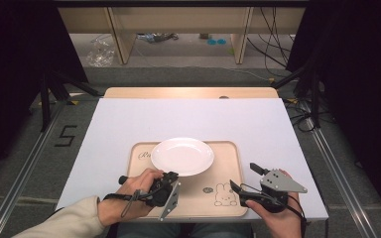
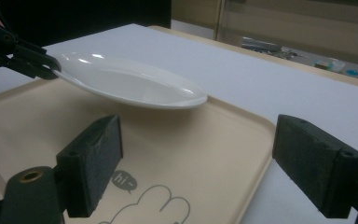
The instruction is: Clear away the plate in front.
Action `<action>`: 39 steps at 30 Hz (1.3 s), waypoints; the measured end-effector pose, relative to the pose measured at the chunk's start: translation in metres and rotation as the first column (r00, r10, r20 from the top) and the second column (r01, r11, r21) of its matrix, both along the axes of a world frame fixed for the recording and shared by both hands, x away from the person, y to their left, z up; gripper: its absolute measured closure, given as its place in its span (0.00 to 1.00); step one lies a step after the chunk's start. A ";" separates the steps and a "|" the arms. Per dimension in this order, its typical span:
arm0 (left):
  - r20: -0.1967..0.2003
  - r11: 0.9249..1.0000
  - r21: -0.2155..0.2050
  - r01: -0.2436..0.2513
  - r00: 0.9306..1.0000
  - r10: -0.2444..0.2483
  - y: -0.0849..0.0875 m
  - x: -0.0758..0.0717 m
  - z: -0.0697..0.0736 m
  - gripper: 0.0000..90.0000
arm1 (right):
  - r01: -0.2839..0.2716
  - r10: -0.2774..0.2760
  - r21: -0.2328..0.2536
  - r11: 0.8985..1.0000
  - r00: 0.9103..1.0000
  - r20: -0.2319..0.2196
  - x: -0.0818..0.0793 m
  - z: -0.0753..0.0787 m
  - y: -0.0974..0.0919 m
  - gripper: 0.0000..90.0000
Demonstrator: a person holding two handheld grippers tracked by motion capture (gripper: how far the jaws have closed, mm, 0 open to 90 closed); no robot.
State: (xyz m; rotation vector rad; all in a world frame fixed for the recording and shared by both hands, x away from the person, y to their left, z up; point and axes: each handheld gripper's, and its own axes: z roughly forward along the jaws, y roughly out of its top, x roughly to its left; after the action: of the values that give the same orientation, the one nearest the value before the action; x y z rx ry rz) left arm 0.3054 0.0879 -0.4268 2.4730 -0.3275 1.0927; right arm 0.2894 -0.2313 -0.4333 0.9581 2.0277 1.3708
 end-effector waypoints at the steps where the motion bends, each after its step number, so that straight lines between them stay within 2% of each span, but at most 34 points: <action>1: -0.006 1.000 -0.006 0.001 1.000 -0.001 0.000 0.001 -0.001 0.96 | 0.000 0.000 0.000 1.000 1.000 0.000 0.000 0.000 0.000 0.19; 3: -0.027 1.000 0.008 0.005 1.000 -0.004 0.000 0.003 -0.004 0.97 | 0.003 -0.003 -0.004 1.000 1.000 -0.004 -0.001 0.001 0.000 0.19; 4: -0.045 1.000 -0.004 0.002 0.999 -0.002 0.001 0.004 -0.005 0.97 | 0.003 -0.003 -0.004 1.000 1.000 -0.004 -0.001 0.001 0.000 0.19; 7: -0.047 1.000 -0.002 0.000 0.999 0.000 0.000 0.004 -0.004 0.97 | 0.003 -0.003 -0.007 1.000 1.000 -0.007 -0.001 0.001 0.000 0.19; 12: -0.081 1.000 -0.001 0.006 0.997 -0.006 -0.001 0.005 -0.008 0.97 | 0.000 0.000 -0.003 1.000 1.000 -0.002 0.000 0.000 0.000 0.19; 16: -0.089 1.000 0.005 0.010 0.996 -0.009 -0.002 0.005 -0.011 0.97 | 0.000 0.000 0.000 1.000 1.000 -0.001 0.000 0.000 0.000 0.19; 17: -0.095 1.000 0.006 0.015 0.995 -0.014 -0.002 0.004 -0.012 0.97 | 0.000 0.000 -0.008 1.000 1.000 0.015 0.001 0.000 0.000 0.19; 19: -0.117 1.000 0.000 0.021 0.993 -0.021 -0.003 0.003 -0.013 0.97 | 0.000 0.000 -0.008 1.000 1.000 0.014 0.001 0.000 0.000 0.19; 31: -0.139 0.999 0.016 0.046 0.989 -0.043 -0.006 -0.005 -0.018 0.96 | -0.003 0.003 -0.008 1.000 1.000 0.011 0.001 0.000 0.000 0.19; 39: -0.211 0.999 -0.009 0.053 0.976 -0.053 -0.005 -0.006 -0.022 0.95 | -0.004 0.004 -0.009 1.000 1.000 0.008 0.001 0.000 0.000 0.19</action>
State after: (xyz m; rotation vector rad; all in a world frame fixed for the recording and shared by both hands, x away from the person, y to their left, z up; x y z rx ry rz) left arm 0.2998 0.0825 -0.4484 2.5329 -0.3245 0.7994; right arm 0.2902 -0.2312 -0.4337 0.9430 2.0295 1.3644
